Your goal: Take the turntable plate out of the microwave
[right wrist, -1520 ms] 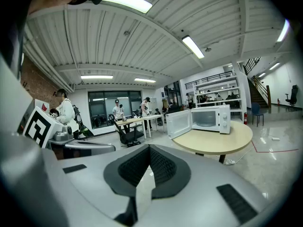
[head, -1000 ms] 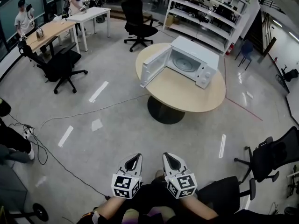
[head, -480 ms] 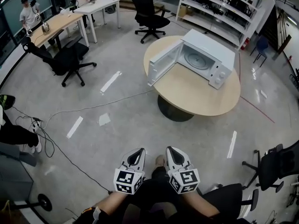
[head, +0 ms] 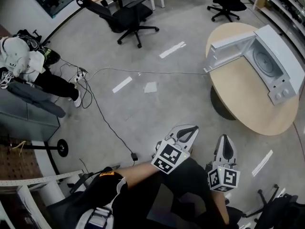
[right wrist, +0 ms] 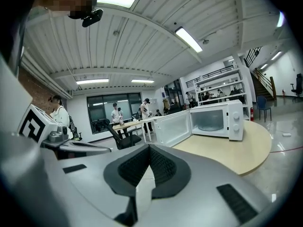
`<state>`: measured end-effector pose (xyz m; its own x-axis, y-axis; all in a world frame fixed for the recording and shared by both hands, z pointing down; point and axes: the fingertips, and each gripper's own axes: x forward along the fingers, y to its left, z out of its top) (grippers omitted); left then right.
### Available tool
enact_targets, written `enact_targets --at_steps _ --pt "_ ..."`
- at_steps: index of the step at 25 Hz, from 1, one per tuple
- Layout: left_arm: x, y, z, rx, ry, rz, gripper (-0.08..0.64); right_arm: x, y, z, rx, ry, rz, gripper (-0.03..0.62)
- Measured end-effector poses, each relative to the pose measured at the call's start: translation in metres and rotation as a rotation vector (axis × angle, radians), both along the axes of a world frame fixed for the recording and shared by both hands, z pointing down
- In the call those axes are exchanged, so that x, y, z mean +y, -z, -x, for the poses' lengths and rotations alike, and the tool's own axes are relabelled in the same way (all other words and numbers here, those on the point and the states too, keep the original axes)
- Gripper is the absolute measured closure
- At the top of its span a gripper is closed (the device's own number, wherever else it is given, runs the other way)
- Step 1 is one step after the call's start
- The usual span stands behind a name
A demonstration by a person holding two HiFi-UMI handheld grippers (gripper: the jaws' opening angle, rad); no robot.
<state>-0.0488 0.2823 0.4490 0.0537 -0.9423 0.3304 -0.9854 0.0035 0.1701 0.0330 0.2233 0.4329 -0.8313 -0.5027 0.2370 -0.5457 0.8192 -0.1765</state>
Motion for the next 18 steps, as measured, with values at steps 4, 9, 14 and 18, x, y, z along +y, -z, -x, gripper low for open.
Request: enact_targets --at_steps 4,9,14,18 --pt "-0.030 0.009 -0.001 -0.033 0.004 -0.012 0.515 -0.031 0.004 -0.004 -0.036 -0.003 -0.010 0.577" --pt "-0.061 0.021 -0.012 -0.061 -0.001 -0.029 0.515 -0.063 0.016 -0.018 -0.074 -0.021 -0.032 0.577" --pt "-0.081 0.024 -0.018 -0.064 0.007 -0.029 0.515 -0.084 0.019 -0.028 -0.088 -0.028 -0.041 0.577" --pt "-0.094 0.023 -0.022 -0.071 -0.002 -0.021 0.515 -0.098 0.014 -0.035 -0.091 -0.049 -0.024 0.577"
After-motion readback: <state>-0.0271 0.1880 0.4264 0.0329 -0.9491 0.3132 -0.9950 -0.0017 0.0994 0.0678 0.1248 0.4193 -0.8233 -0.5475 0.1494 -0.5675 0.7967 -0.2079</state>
